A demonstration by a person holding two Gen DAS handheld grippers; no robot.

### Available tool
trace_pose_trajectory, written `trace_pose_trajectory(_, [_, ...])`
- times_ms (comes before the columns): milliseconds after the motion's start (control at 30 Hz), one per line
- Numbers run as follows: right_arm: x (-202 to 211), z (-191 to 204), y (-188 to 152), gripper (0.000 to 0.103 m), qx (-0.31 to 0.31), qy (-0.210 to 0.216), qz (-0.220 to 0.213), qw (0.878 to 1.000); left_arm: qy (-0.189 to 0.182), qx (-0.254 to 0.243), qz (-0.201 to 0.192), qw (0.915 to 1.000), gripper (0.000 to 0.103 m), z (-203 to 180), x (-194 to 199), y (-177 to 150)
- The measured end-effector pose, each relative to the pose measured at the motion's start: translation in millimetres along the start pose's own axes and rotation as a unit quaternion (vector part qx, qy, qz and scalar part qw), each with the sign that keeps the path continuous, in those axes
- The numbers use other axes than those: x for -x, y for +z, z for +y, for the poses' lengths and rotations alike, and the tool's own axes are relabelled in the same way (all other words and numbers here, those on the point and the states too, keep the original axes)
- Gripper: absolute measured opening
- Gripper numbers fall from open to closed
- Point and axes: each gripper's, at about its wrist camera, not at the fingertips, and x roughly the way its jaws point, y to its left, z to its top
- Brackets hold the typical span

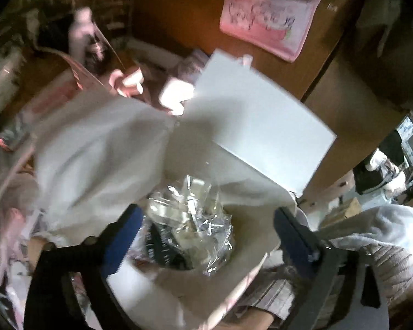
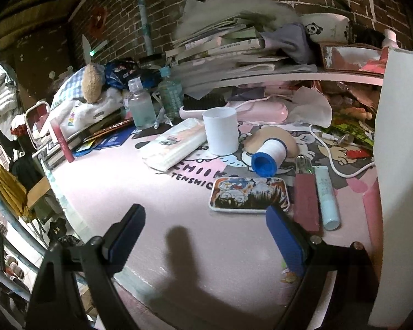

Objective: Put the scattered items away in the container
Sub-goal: 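Carry the clear bag into the white box and open the left tool, then grasp the wrapped pink-and-white pack with the right tool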

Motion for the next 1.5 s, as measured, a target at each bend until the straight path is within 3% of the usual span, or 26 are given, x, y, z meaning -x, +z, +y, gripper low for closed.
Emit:
trace_pose_trajectory(167, [1.6,5.8,2.0,0.088,0.013,-0.001,-0.003,1.0,0.059,-0.006,-0.065,0.9961,0.103,9.5,61.9,-31.9])
trace_pose_trajectory(267, [0.4,10.8,3.4,0.088,0.021,-0.003,-0.002,1.0,0.119,0.015,-0.112,0.9864,0.103,18.8,101.5,-61.0])
trace_pose_trajectory(367, [0.5,14.2,5.9,0.088,0.023,0.0,-0.005,1.0,0.174,0.05,-0.152,0.9717,0.103,33.6,135.6,-98.9])
trace_pose_trajectory(500, [-3.3,15.7,12.3,0.088,0.018,0.007,0.0,1.0,0.221,0.113,-0.194,0.9493,0.103,55.6,161.0,-154.0])
trace_pose_trajectory(700, [-16.9,20.9,22.8,0.088,0.005,0.032,0.028,0.999,0.299,0.197,-0.212,0.9092,0.103,79.1,162.3,-228.6])
trace_pose_trajectory(800, [-26.0,28.9,29.7,0.088,0.007,0.039,0.039,0.998,0.303,0.239,-0.231,0.893,0.103,88.1,165.1,-264.3])
trace_pose_trajectory(900, [-38.1,35.3,39.1,0.088,0.001,0.05,0.055,0.997,0.284,0.264,-0.256,0.8855,0.103,89.1,165.6,-294.8])
trace_pose_trajectory(1100, [-69.0,47.6,60.4,0.088,-0.016,0.046,0.086,0.995,0.296,0.285,-0.273,0.8699,0.103,86.6,169.4,-328.8])
trace_pose_trajectory(1233, [-95.6,51.4,71.6,0.088,-0.027,0.038,0.113,0.993,0.286,0.298,-0.284,0.865,0.103,95.8,170.8,-343.7])
trace_pose_trajectory(1500, [-131.6,51.7,86.3,0.088,-0.022,0.006,0.138,0.99,0.286,0.302,-0.281,0.8649,0.103,107.7,172.1,-361.5])
